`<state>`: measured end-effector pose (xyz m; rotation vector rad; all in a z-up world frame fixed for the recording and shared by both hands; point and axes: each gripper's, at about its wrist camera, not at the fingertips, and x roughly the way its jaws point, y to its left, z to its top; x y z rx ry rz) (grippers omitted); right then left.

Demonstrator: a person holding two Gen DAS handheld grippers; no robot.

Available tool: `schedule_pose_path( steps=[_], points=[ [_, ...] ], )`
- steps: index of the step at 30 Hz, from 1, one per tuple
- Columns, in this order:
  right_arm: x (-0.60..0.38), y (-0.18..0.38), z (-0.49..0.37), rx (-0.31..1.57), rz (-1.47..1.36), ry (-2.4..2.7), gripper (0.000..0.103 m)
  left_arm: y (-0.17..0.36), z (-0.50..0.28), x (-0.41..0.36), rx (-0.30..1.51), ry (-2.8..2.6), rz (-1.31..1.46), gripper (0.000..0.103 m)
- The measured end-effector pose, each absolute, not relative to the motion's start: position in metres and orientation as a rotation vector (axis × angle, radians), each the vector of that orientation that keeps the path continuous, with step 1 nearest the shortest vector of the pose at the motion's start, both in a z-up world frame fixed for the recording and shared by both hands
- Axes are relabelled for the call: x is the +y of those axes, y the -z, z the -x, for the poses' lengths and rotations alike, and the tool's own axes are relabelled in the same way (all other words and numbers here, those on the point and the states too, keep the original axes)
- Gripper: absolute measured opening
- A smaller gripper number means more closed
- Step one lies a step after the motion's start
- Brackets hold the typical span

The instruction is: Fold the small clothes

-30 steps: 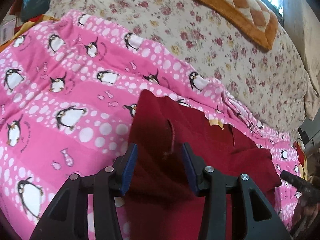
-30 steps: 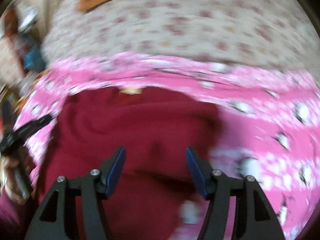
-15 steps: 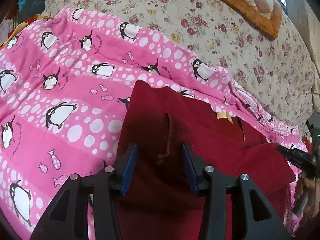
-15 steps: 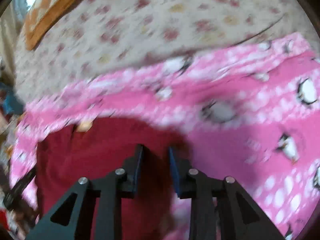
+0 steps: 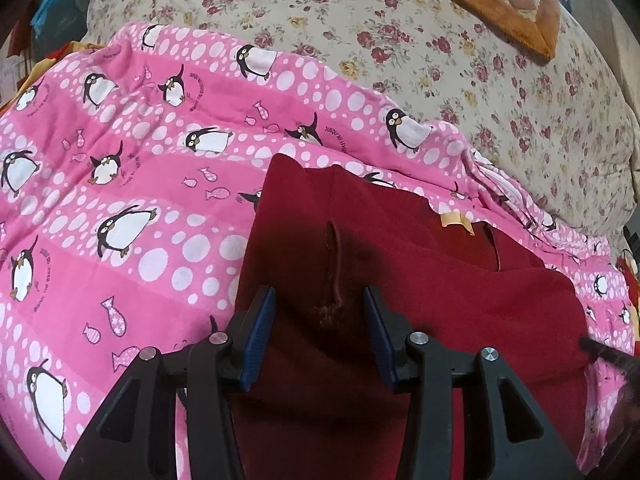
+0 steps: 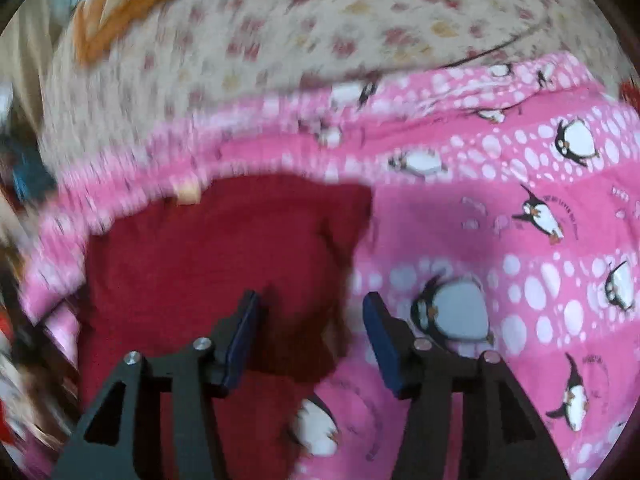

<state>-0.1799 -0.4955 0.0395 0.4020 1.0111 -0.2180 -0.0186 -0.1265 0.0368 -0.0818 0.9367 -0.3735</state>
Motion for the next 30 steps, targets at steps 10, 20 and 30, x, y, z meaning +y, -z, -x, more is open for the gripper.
schedule_pose_path(
  steps=[10,20,30],
  points=[
    [-0.485,-0.053,0.207,1.0,-0.345,0.284,0.041,-0.042,0.027,-0.127,0.925,0.366,0.047,0.024],
    [-0.468,-0.056,0.202,0.997,-0.312,0.312,0.059,-0.048,0.042,-0.125,0.905,0.362,0.004,0.024],
    [-0.471,-0.058,0.229,1.021,-0.361,0.304,0.059,-0.056,0.067,-0.114,0.917,0.39,-0.006,0.024]
  ],
)
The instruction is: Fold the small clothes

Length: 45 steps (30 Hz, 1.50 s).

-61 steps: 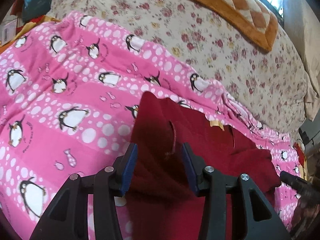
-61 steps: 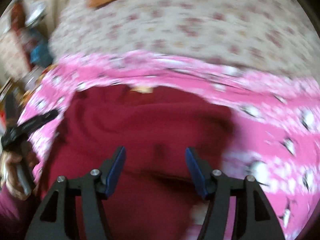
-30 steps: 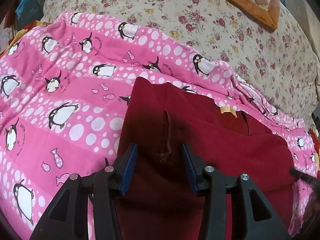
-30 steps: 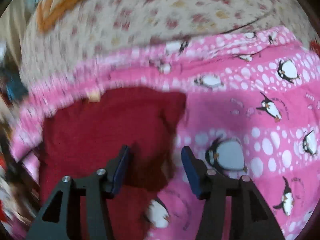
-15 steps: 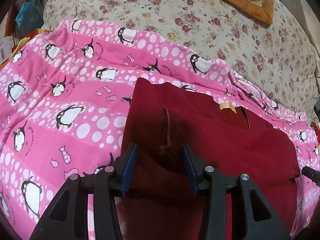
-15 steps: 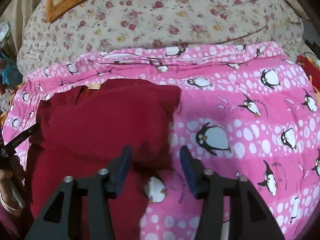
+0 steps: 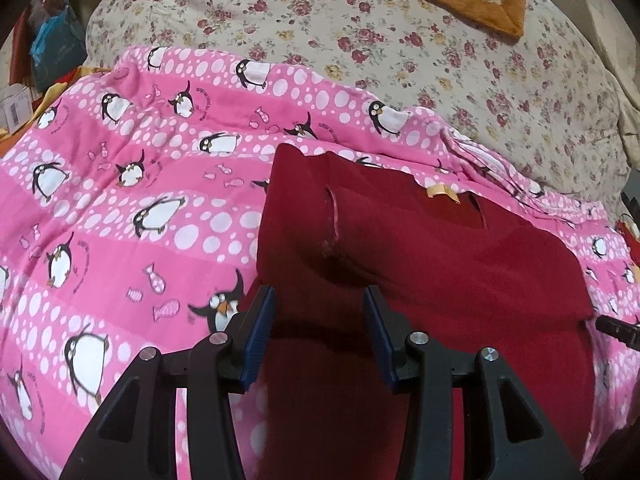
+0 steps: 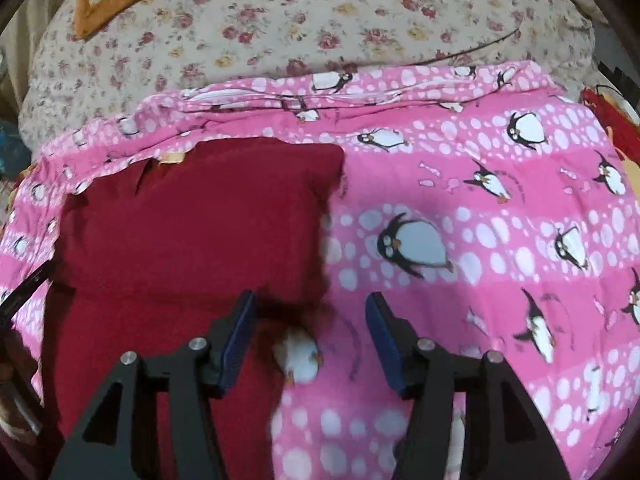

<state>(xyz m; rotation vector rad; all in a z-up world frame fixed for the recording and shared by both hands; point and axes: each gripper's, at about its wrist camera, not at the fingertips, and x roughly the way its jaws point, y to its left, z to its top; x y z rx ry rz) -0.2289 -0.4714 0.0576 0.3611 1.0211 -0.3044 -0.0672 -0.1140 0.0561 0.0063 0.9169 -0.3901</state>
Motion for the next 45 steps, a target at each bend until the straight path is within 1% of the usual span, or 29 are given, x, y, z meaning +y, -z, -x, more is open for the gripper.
schedule_pose_path(
  steps=[7,10,14,22,31,37,39,41,45],
  points=[
    [-0.449,-0.071,0.268,1.036,-0.348,0.217,0.062,-0.065,0.093,-0.103,0.916,0.395,-0.021,0.024],
    [-0.438,-0.07,0.283,1.049,-0.353,0.193,0.065,-0.068,0.104,-0.097,0.929,0.397,-0.019,0.024],
    [-0.428,-0.063,0.301,1.057,-0.372,0.168,0.065,-0.07,0.122,-0.089,0.939,0.4,-0.022,0.024],
    [-0.405,-0.054,0.325,1.095,-0.38,0.098,0.065,-0.051,0.154,-0.073,1.013,0.383,-0.062,0.024],
    [-0.388,-0.051,0.337,1.099,-0.375,0.1,0.069,-0.052,0.172,-0.063,1.007,0.353,-0.057,0.024],
    [-0.373,-0.061,0.334,1.051,-0.365,0.118,0.07,-0.056,0.183,-0.062,0.976,0.338,-0.073,0.024],
    [-0.366,-0.066,0.332,1.029,-0.355,0.13,0.071,-0.059,0.185,-0.063,0.96,0.332,-0.079,0.024],
    [-0.36,-0.072,0.327,1.012,-0.34,0.147,0.074,-0.061,0.188,-0.065,0.947,0.332,-0.08,0.024],
    [-0.347,-0.081,0.321,0.976,-0.301,0.163,0.076,-0.063,0.193,-0.071,0.927,0.343,-0.092,0.024]
  ],
)
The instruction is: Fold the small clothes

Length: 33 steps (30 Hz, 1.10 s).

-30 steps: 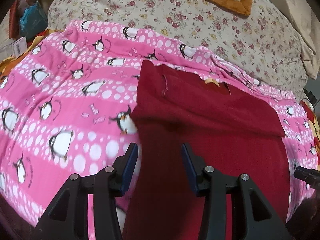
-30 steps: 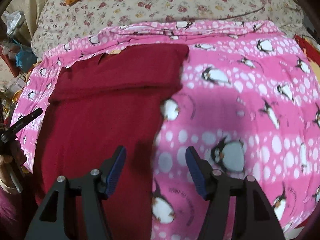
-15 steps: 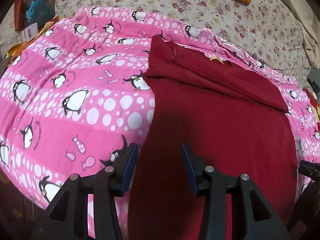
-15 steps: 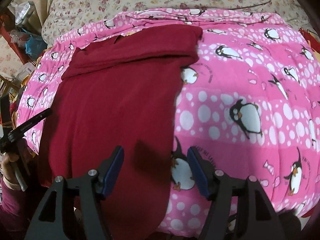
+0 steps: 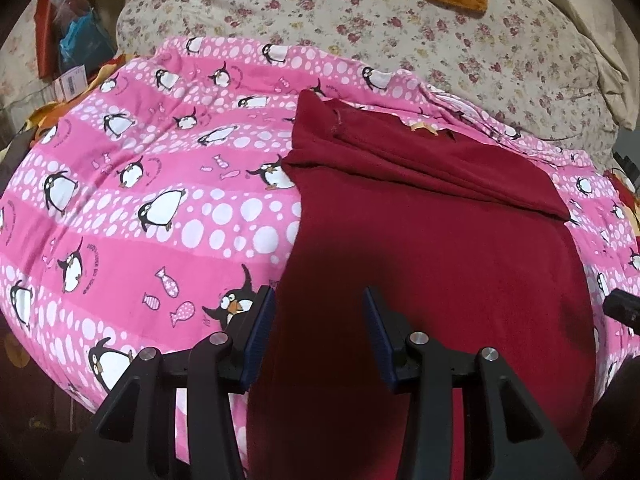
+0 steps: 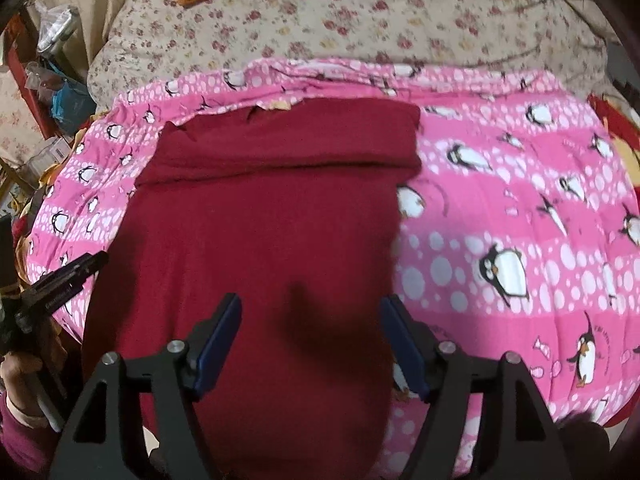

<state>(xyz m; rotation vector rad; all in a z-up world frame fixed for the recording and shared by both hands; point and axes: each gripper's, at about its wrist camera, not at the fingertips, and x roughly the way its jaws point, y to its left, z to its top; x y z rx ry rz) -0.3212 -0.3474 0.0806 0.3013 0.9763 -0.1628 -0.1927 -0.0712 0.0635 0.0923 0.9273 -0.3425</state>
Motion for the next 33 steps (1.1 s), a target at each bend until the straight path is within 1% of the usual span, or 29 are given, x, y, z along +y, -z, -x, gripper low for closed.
schedule_pose_path(
  steps=[7,24,28,33],
  points=[
    [-0.334,-0.079,0.315,0.987,-0.271,0.165,0.076,-0.061,0.199,-0.083,0.922,0.366,-0.128,0.024],
    [-0.338,-0.051,0.316,1.037,-0.326,0.22,0.076,-0.052,0.211,-0.101,0.924,0.378,-0.178,0.024],
    [-0.335,-0.05,0.32,1.008,-0.33,0.26,0.076,-0.057,0.218,-0.103,0.878,0.348,-0.176,0.024],
    [-0.325,-0.057,0.329,0.883,-0.316,0.299,0.076,-0.074,0.236,-0.103,0.758,0.348,-0.117,0.024]
  ],
)
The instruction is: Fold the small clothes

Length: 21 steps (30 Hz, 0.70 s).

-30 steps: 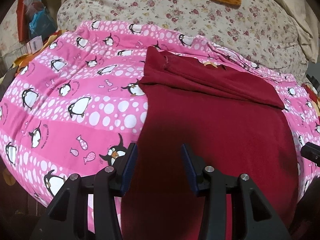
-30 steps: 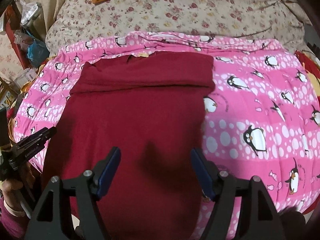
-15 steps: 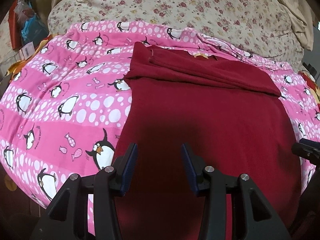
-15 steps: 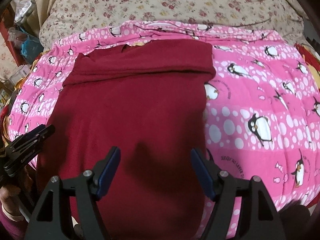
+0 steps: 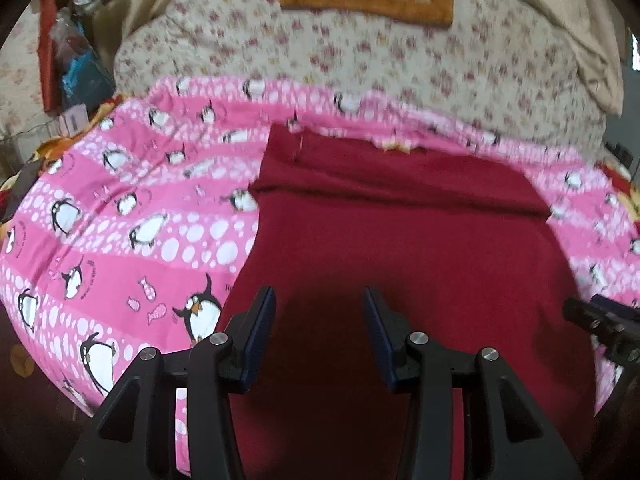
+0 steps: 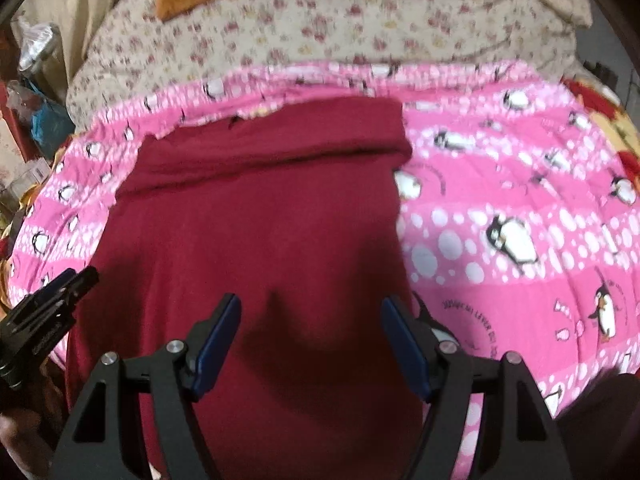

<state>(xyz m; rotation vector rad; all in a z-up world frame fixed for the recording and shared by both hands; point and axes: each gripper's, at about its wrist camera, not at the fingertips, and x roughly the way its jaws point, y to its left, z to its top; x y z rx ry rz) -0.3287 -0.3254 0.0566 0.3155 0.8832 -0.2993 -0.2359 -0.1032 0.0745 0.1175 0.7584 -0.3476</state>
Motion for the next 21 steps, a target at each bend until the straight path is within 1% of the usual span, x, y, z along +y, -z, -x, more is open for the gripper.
schedule_pose_path(
  steps=[5,8,11,13,21],
  points=[
    [-0.314,-0.065,0.335,0.807,-0.298,0.312,0.076,-0.09,0.253,-0.105,0.646,0.339,-0.102,0.024],
    [-0.309,-0.071,0.34,0.774,-0.271,0.321,0.077,-0.095,0.258,-0.102,0.613,0.345,-0.08,0.024],
    [-0.303,-0.078,0.345,0.746,-0.259,0.324,0.081,-0.098,0.263,-0.1,0.591,0.343,-0.083,0.024],
    [-0.301,-0.081,0.348,0.737,-0.251,0.322,0.083,-0.099,0.265,-0.099,0.582,0.344,-0.083,0.024],
    [-0.296,-0.083,0.351,0.739,-0.236,0.327,0.083,-0.099,0.266,-0.1,0.584,0.346,-0.087,0.024]
  ],
)
